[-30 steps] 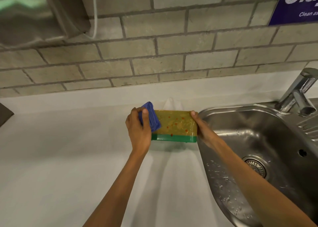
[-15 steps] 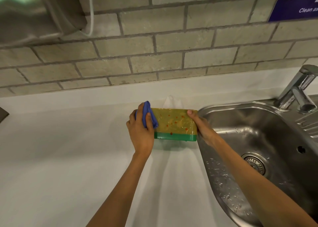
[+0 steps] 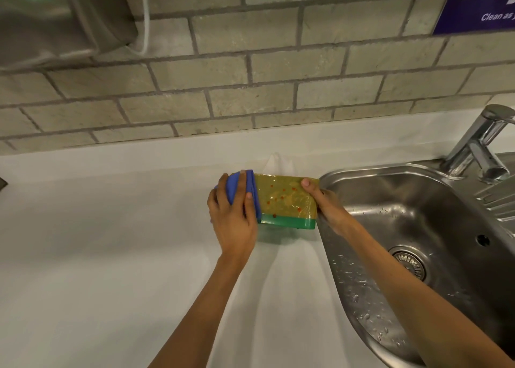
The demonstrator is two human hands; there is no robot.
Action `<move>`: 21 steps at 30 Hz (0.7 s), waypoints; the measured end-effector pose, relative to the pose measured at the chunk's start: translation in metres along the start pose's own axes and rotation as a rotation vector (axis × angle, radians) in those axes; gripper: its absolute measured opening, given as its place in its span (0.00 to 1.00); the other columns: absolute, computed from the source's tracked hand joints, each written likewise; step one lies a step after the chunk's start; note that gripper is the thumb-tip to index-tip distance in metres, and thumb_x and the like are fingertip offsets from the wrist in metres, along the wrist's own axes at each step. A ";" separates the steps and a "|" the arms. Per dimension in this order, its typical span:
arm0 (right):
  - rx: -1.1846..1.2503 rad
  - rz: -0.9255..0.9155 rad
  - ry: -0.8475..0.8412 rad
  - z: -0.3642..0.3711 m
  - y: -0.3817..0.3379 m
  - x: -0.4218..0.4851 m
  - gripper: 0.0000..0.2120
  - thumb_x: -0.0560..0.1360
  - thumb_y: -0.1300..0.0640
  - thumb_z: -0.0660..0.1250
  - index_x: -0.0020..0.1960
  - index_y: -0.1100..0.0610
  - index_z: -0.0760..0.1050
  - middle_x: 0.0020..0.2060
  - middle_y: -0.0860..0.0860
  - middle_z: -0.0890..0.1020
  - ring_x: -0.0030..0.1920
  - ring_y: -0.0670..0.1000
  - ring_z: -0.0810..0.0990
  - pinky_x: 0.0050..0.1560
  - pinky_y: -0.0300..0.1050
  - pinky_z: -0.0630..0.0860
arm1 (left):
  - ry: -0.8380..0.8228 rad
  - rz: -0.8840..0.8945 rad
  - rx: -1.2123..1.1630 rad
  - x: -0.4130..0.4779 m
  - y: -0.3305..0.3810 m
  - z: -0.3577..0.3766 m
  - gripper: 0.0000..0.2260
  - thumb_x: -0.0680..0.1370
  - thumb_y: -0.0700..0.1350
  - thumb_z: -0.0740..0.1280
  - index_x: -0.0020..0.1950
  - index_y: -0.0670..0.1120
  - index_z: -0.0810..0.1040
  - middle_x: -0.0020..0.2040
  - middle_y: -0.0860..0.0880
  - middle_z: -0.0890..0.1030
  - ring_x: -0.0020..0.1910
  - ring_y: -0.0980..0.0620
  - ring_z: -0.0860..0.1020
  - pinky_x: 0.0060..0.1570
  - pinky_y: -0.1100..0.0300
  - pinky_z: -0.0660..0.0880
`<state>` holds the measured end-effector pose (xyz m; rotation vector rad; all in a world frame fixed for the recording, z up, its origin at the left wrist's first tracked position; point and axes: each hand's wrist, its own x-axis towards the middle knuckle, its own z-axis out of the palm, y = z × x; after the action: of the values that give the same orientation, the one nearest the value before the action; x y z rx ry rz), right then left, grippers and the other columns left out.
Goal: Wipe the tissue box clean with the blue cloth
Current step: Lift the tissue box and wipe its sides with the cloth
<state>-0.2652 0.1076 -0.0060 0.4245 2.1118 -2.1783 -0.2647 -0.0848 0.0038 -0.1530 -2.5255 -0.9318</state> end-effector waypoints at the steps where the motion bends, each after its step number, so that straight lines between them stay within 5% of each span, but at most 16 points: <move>1: -0.007 0.003 0.003 0.000 0.000 0.000 0.43 0.47 0.27 0.70 0.51 0.56 0.77 0.47 0.52 0.84 0.49 0.50 0.82 0.56 0.44 0.76 | 0.016 -0.015 0.011 0.005 0.009 0.003 0.20 0.80 0.49 0.54 0.71 0.49 0.69 0.72 0.42 0.68 0.67 0.38 0.67 0.58 0.45 0.75; 5: 0.001 0.013 0.011 -0.001 0.000 0.000 0.31 0.56 0.34 0.67 0.49 0.56 0.77 0.48 0.54 0.84 0.49 0.51 0.82 0.56 0.46 0.76 | 0.001 0.141 0.093 0.002 0.025 0.005 0.19 0.79 0.50 0.55 0.69 0.50 0.72 0.70 0.41 0.72 0.65 0.35 0.70 0.59 0.42 0.74; 8: -0.023 0.017 0.004 -0.002 -0.001 0.001 0.31 0.57 0.33 0.70 0.49 0.56 0.77 0.45 0.51 0.84 0.49 0.51 0.82 0.53 0.43 0.77 | 0.016 0.373 0.224 -0.016 -0.001 0.002 0.19 0.78 0.50 0.57 0.65 0.46 0.77 0.63 0.38 0.78 0.58 0.32 0.76 0.54 0.42 0.77; 14: -0.021 0.011 0.011 -0.002 0.000 0.003 0.22 0.65 0.37 0.67 0.46 0.55 0.77 0.43 0.50 0.84 0.46 0.48 0.83 0.45 0.37 0.77 | 0.044 0.035 0.078 0.005 0.016 0.003 0.19 0.79 0.49 0.55 0.69 0.47 0.72 0.69 0.41 0.72 0.64 0.36 0.70 0.59 0.46 0.74; 18: -0.021 0.013 0.039 -0.001 -0.001 0.004 0.25 0.59 0.35 0.68 0.43 0.55 0.78 0.36 0.47 0.85 0.40 0.45 0.83 0.40 0.36 0.77 | -0.013 0.285 0.191 -0.009 0.036 0.012 0.20 0.77 0.50 0.55 0.66 0.47 0.76 0.64 0.40 0.78 0.60 0.35 0.76 0.58 0.42 0.75; 21: -0.023 0.014 0.016 -0.003 -0.001 0.005 0.23 0.60 0.37 0.68 0.43 0.55 0.78 0.40 0.50 0.84 0.42 0.48 0.83 0.48 0.40 0.78 | 0.018 0.452 0.276 -0.025 0.014 0.011 0.19 0.75 0.48 0.59 0.62 0.44 0.79 0.60 0.38 0.81 0.55 0.35 0.80 0.54 0.42 0.78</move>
<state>-0.2694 0.1111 -0.0066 0.4548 2.1333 -2.1480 -0.2431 -0.0665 -0.0061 -0.5948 -2.4194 -0.4025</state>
